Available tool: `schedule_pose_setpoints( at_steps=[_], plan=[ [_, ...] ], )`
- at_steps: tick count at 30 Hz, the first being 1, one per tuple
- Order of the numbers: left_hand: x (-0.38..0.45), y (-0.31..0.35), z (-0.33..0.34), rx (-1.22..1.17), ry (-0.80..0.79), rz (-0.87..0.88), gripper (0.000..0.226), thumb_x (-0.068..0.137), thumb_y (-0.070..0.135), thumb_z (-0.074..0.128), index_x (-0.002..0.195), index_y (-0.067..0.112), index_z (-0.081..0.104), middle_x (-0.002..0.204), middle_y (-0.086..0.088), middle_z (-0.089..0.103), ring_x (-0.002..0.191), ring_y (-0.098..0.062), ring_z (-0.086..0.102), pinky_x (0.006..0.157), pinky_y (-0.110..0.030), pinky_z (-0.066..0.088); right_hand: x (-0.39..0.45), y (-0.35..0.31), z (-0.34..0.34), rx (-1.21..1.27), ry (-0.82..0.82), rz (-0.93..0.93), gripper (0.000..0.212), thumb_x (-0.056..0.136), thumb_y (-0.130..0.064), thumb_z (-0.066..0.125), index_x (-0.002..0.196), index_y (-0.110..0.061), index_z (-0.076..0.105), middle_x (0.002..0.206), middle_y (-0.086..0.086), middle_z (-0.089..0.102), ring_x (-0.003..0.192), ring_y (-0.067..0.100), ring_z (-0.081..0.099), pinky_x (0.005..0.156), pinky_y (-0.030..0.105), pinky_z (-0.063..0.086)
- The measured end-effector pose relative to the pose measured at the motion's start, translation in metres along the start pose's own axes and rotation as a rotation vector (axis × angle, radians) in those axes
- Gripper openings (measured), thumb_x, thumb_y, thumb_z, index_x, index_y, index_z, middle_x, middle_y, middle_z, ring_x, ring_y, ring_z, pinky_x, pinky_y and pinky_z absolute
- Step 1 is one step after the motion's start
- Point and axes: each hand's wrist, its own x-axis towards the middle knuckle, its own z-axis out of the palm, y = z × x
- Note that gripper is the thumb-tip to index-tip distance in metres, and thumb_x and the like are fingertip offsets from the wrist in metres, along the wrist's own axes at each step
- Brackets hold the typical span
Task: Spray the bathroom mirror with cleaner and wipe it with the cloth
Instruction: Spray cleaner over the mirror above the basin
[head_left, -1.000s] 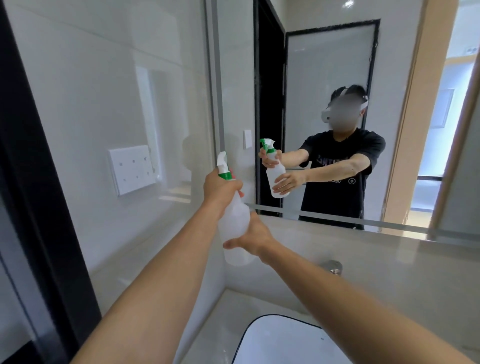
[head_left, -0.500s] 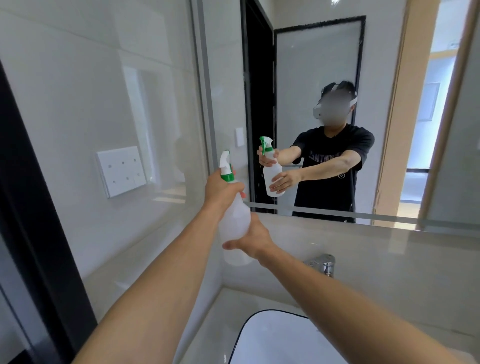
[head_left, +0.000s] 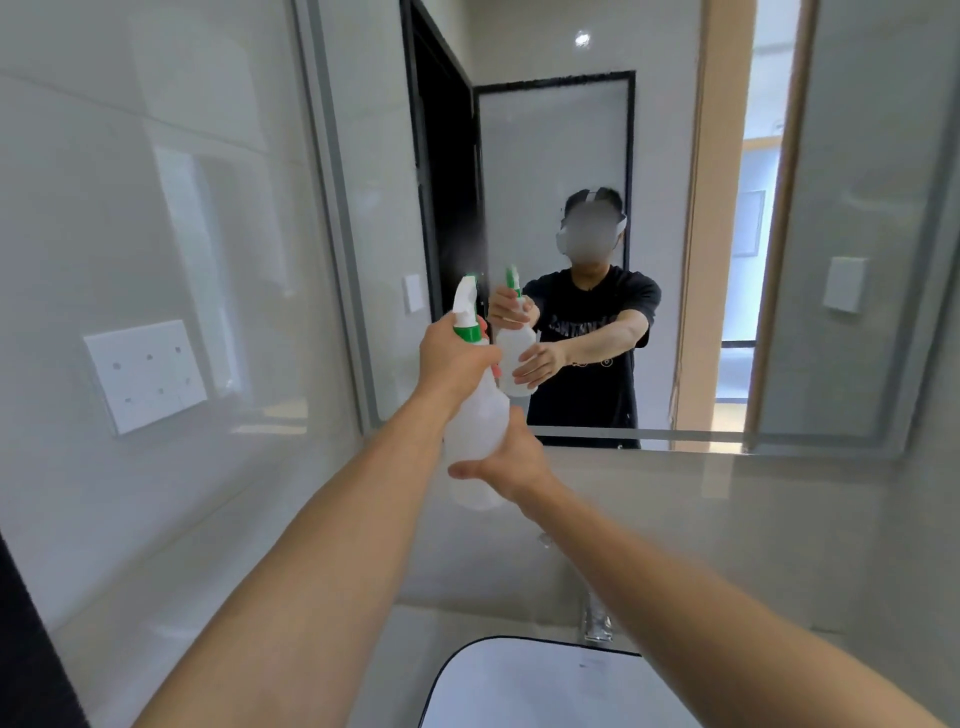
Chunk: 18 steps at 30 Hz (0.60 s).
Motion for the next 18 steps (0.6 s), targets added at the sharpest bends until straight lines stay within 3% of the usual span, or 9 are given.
schedule_pose_setpoints(
  at_steps=[5,8,10,12,14,18],
  plan=[
    [-0.001,0.004,0.023,-0.023,-0.075,0.017,0.033,0.059,0.001,0.069,0.086,0.020,0.064,0.089,-0.007,0.069,0.087,-0.039,0.069,0.075,-0.054,0.060,-0.003,0.010,-0.019,-0.012,0.050,0.043,0.088,0.057,-0.033,0.091,0.124,-0.026,0.034,0.109,-0.006,0.052,0.106,0.021,0.053,0.085,0.040,0.052],
    [-0.002,0.014,0.037,-0.033,-0.140,0.052,0.041,0.061,-0.002,0.071,0.084,0.030,0.064,0.075,0.017,0.070,0.072,-0.005,0.068,0.065,-0.035,0.058,-0.003,0.012,-0.034,-0.004,0.086,0.044,0.092,0.057,-0.033,0.091,0.129,-0.025,0.033,0.112,-0.005,0.053,0.107,0.021,0.053,0.087,0.042,0.053],
    [-0.003,0.023,0.047,-0.050,-0.171,0.082,0.045,0.061,-0.004,0.072,0.083,0.033,0.063,0.073,0.028,0.068,0.067,0.004,0.064,0.058,-0.021,0.052,-0.002,0.012,-0.046,-0.009,0.116,0.039,0.093,0.057,-0.033,0.091,0.130,-0.024,0.033,0.115,-0.004,0.053,0.107,0.020,0.053,0.085,0.040,0.052],
    [-0.004,0.029,0.059,-0.087,-0.198,0.100,0.047,0.064,-0.007,0.072,0.087,0.033,0.062,0.078,0.022,0.069,0.072,0.003,0.065,0.052,-0.012,0.049,-0.001,0.015,-0.058,-0.014,0.160,0.033,0.092,0.056,-0.033,0.091,0.127,-0.025,0.034,0.116,-0.004,0.053,0.107,0.020,0.053,0.081,0.036,0.049],
    [-0.003,0.035,0.071,-0.117,-0.219,0.112,0.044,0.064,-0.009,0.072,0.091,0.025,0.063,0.086,0.011,0.068,0.076,-0.004,0.064,0.054,-0.012,0.050,-0.001,0.018,-0.071,-0.021,0.202,0.035,0.093,0.055,-0.035,0.092,0.128,-0.026,0.034,0.117,-0.004,0.053,0.107,0.019,0.052,0.080,0.033,0.046],
    [-0.004,0.046,0.095,-0.099,-0.262,0.149,0.049,0.055,0.001,0.072,0.103,0.010,0.063,0.099,-0.009,0.069,0.085,-0.019,0.065,0.066,-0.029,0.055,-0.003,0.024,-0.094,-0.043,0.268,0.056,0.092,0.052,-0.039,0.092,0.122,-0.031,0.032,0.104,-0.014,0.049,0.101,0.015,0.050,0.067,0.025,0.040]
  ],
)
